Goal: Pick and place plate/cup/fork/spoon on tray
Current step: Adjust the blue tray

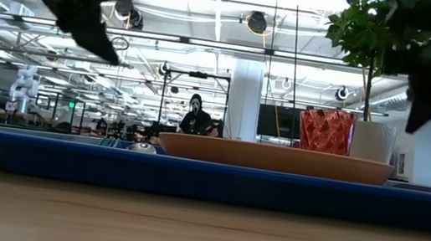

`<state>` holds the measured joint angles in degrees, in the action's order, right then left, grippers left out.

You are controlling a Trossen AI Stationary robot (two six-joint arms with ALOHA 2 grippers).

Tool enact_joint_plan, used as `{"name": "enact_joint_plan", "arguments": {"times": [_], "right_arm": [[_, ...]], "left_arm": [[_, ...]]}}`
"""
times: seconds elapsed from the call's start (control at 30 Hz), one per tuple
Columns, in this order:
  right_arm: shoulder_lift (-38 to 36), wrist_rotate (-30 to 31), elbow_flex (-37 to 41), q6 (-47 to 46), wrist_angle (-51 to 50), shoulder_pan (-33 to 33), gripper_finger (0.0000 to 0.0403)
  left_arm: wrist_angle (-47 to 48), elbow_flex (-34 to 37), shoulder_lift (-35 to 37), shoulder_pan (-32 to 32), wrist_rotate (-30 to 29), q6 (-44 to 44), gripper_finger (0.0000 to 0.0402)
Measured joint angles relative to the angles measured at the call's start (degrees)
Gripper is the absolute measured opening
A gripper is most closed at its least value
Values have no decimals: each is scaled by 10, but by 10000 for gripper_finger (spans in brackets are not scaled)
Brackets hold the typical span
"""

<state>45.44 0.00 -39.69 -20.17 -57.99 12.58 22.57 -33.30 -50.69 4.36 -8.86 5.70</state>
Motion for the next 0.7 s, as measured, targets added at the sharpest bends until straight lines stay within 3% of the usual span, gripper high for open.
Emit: {"name": "enact_joint_plan", "arguments": {"times": [0.17,0.37,0.7], "right_arm": [[39,-74,43,7,42,-2,2],[97,-90,48,10,59,-32,2],[163,-109,48,6,63,-101,2]], "left_arm": [[60,0,-24,0,0,38,161],[85,0,-51,-5,35,78,161],[141,0,-114,-67,78,136,161]]}}
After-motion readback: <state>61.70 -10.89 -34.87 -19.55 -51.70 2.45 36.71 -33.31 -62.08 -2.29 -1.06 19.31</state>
